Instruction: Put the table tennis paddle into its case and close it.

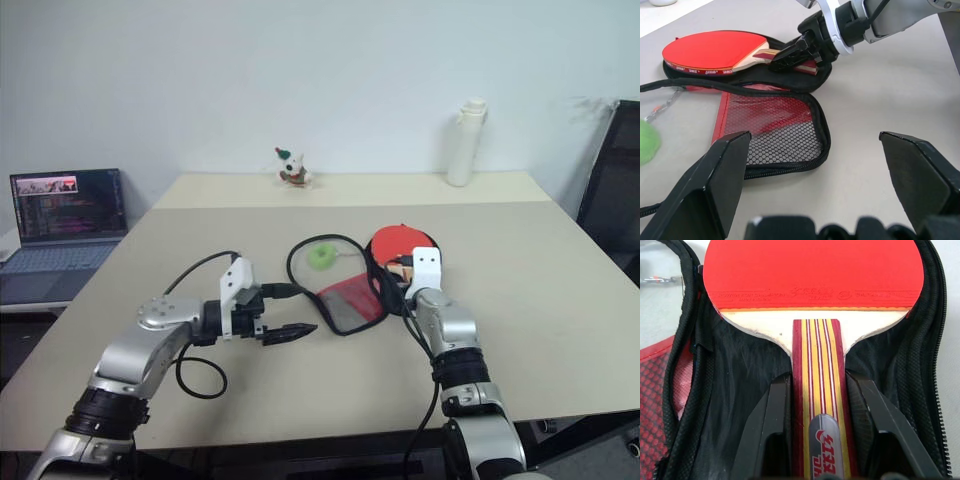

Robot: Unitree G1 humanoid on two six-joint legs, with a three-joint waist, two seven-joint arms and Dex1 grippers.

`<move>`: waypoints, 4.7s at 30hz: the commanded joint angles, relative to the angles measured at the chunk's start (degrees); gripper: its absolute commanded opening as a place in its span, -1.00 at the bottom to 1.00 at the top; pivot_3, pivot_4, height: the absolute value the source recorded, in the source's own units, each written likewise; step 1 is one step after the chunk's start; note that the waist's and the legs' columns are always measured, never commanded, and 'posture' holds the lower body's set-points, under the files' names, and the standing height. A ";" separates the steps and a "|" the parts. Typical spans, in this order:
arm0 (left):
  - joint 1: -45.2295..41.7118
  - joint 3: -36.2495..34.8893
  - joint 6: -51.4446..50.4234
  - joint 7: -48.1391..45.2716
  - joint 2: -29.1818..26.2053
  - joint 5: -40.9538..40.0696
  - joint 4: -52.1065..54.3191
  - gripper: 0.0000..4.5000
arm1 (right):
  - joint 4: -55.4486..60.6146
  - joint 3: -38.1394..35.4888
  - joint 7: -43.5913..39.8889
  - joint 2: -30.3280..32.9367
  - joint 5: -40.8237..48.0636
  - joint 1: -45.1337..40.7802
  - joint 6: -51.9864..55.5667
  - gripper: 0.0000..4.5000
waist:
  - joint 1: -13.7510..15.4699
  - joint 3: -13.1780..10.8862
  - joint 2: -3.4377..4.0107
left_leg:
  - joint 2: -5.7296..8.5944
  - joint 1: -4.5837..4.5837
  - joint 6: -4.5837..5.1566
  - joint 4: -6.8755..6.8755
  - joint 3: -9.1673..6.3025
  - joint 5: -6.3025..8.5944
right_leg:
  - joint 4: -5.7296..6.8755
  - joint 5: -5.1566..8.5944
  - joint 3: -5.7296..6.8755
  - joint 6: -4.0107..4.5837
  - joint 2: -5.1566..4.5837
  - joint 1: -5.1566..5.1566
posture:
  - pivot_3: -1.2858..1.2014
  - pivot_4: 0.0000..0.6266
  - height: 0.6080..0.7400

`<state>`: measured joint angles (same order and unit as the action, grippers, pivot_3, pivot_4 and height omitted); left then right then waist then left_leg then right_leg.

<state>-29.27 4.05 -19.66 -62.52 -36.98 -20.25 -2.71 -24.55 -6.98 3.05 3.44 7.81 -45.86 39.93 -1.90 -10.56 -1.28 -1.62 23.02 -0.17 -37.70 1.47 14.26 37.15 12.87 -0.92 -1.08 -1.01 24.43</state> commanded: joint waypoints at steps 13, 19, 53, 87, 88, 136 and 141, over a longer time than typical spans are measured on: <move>0.88 -2.48 0.45 1.88 -0.65 -0.45 1.58 1.00 | 16.67 1.71 -3.83 0.15 2.45 5.31 4.85 0.99 | 0.03 0.00 0.00 | 0.00 0.00 0.00 0.00 -0.02 0.00 | 0.00 0.00 0.00 0.00 0.00 0.00 | 0.03 -0.52 1.00; 0.81 -3.99 2.05 6.85 -0.49 2.44 -4.15 1.00 | 40.04 5.04 -20.84 8.90 13.90 12.01 15.84 0.99 | 0.09 0.00 0.00 | -0.02 -0.03 0.00 -0.01 -0.04 0.00 | 0.03 0.11 0.03 -0.19 0.00 -0.01 | 0.03 -0.52 1.00; -30.38 -1.22 22.98 14.88 17.26 18.49 -63.72 -0.99 | 53.79 -0.82 -30.13 27.52 24.39 15.66 18.46 1.00 | 0.95 0.04 -0.20 | 0.12 0.06 0.02 -0.20 0.10 0.02 | -0.10 0.12 0.22 -0.36 -0.05 -0.16 | 0.03 -0.52 1.00; -45.10 -5.59 35.09 9.95 26.90 19.96 -67.23 -0.99 | 42.83 -5.17 -23.14 30.72 22.12 17.73 17.48 1.00 | -0.27 -0.01 -0.28 | 0.17 -0.06 0.04 -0.15 0.21 0.04 | 0.01 0.13 -0.01 -0.41 0.18 -0.09 | 0.03 -0.52 1.00; -42.93 -5.58 35.05 7.48 25.50 19.44 -65.33 -0.99 | 38.52 -3.82 -23.28 30.19 20.60 15.65 15.58 1.00 | -0.24 -0.01 -0.28 | 0.16 -0.05 0.04 -0.15 0.25 0.03 | 0.01 0.13 0.01 -0.41 0.21 -0.08 | 0.03 -0.52 1.00; -2.21 -4.19 -0.88 -3.96 1.80 2.62 -1.05 -1.00 | -7.06 3.14 -36.82 4.80 11.20 -4.89 11.61 -0.99 | -2.11 0.04 -0.28 | -0.09 -0.36 0.02 -0.17 0.16 0.03 | 0.67 -0.07 -0.17 0.01 0.03 -0.04 | 0.03 -0.52 1.00; -2.14 -3.35 -2.13 -4.29 1.77 1.86 0.24 -1.00 | 10.58 6.56 -36.55 4.63 14.51 3.30 22.01 -0.99 | -1.93 0.04 -0.27 | -0.07 -0.30 0.02 -0.20 0.07 0.03 | 0.71 -0.02 -0.09 0.05 0.05 0.00 | 0.03 -0.52 1.00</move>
<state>-31.10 0.77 -21.47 -66.49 -34.60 -16.90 -5.54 -20.13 -2.21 -32.04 8.25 19.55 -43.88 58.39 -3.82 -10.52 -1.55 -1.67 22.74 -0.15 -37.90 1.54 14.29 37.84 12.85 -1.01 -1.03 -0.97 24.43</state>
